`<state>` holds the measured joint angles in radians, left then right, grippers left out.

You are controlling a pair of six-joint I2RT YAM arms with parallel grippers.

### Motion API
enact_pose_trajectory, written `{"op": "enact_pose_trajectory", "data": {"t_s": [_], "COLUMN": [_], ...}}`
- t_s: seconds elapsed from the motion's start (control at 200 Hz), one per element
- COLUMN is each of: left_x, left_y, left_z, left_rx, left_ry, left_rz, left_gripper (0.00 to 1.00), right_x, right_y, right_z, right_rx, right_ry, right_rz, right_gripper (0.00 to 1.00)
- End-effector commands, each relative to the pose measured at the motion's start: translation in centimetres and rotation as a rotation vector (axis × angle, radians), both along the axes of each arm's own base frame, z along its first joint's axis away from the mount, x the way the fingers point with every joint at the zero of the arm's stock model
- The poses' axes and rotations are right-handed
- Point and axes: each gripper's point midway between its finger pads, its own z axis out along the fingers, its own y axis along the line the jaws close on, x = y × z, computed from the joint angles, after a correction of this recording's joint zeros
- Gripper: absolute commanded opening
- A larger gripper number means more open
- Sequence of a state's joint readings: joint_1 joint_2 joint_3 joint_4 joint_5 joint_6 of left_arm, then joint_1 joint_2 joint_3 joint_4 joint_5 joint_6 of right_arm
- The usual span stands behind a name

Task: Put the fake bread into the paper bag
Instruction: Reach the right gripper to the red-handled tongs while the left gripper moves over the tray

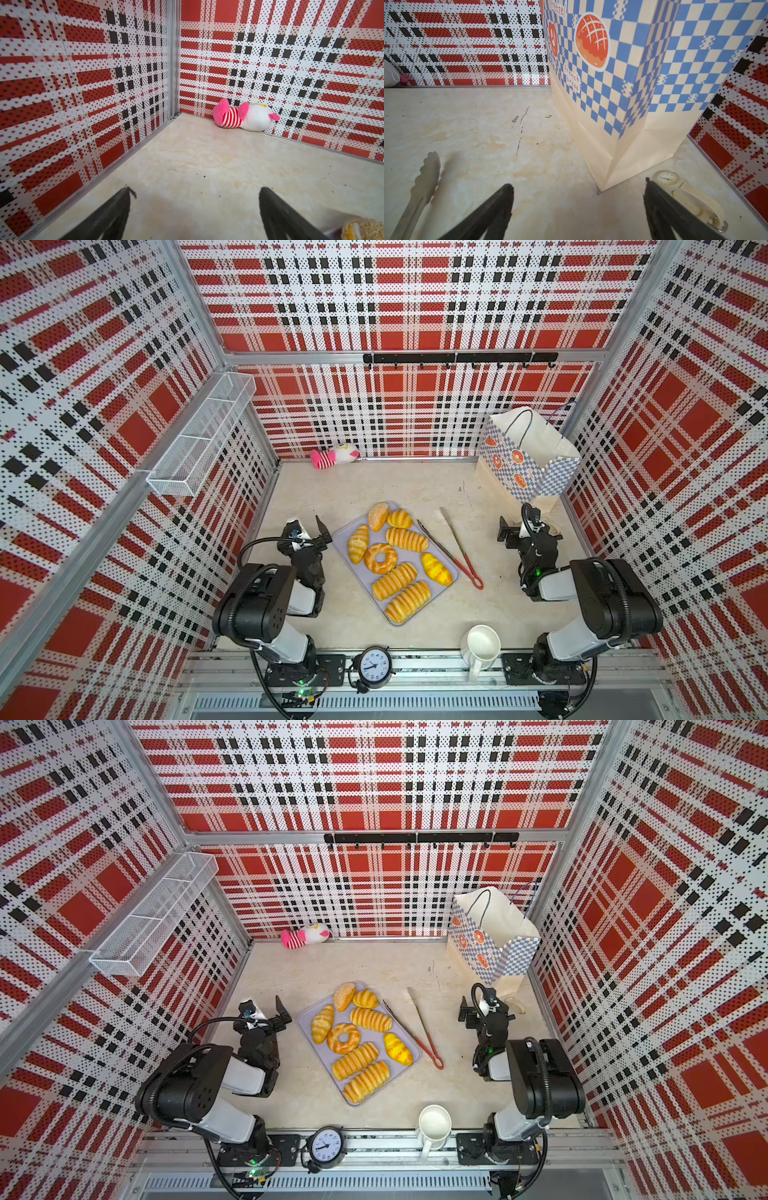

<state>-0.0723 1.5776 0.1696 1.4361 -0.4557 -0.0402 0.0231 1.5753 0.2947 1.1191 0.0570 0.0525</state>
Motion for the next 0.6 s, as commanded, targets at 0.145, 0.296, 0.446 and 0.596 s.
{"op": "enact_pose_trajectory", "data": {"t_s": [0.145,0.296,0.446,0.596], "left_x": [0.26,0.61,0.76,0.78], "left_y": [0.07,0.08,0.04,0.11], "left_z": [1.04,0.87,0.86,0.90], "left_rx": [0.009,0.004,-0.001,-0.001], "left_ry": [-0.038,-0.028,-0.027,-0.028], "left_rz": [0.002,-0.018,-0.033,-0.031], "left_gripper": [0.98,0.98,0.98,0.98], "right_x": [0.11,0.13,0.15,0.19], "right_y": [0.15,0.15,0.16,0.16], "right_z": [0.77,0.84,0.85,0.78], "right_rx": [-0.003,-0.004,-0.003,-0.003], "right_ry": [-0.029,-0.030,-0.031,-0.027], "right_rz": [0.002,0.003,0.004,0.004], "right_gripper": [1.00,1.00,1.00,1.00]}}
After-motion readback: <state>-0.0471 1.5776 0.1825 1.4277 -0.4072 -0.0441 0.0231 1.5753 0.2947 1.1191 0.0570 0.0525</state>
